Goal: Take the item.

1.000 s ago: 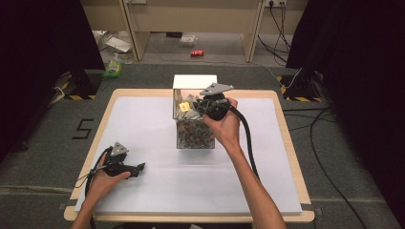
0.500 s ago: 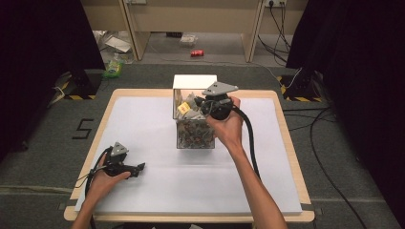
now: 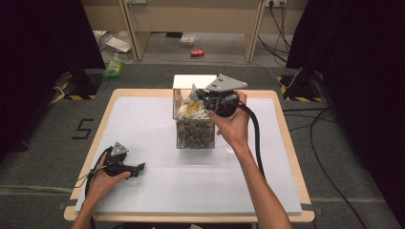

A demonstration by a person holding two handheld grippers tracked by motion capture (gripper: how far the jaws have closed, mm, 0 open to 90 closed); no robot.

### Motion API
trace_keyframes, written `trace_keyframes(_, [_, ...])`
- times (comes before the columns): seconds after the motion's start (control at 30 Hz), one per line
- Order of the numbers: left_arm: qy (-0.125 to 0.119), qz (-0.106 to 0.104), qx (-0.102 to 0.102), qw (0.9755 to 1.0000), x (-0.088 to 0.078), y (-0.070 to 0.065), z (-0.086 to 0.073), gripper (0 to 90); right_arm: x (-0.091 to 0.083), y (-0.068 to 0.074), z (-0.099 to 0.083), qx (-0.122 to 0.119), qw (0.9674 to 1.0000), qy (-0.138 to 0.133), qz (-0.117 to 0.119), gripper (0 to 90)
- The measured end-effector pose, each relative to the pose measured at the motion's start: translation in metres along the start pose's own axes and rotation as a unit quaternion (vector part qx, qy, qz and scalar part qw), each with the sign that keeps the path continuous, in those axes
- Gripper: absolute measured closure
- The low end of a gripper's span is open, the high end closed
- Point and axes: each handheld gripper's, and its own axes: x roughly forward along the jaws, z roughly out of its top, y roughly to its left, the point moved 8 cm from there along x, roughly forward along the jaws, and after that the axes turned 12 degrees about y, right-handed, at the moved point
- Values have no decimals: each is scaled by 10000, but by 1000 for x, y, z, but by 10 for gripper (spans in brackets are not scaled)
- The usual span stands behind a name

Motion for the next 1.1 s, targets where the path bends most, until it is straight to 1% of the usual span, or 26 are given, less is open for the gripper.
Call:
trace_keyframes(0.27, [0, 1, 1, 10000, 0, 0, 0, 32, -16, -5, 13, -21, 9998, -190, -92, 898])
trace_keyframes(0.43, [0, 2, 2, 10000, 0, 0, 0, 32, -27, -8, 16, -13, 9994, -320, -136, 898])
trace_keyframes(0.73, [0, 2, 2, 10000, 0, 0, 0, 32, -48, -22, 16, 99, 9983, -497, -283, 898])
trace_keyframes(0.9, [-2, 3, 1, 10000, 0, 0, 0, 32, -63, -29, 15, 99, 9975, -580, -400, 897])
trace_keyframes(1.1, [-2, 4, 2, 10000, 0, 0, 0, 32, -76, -38, 7, 149, 9969, -563, -538, 897])
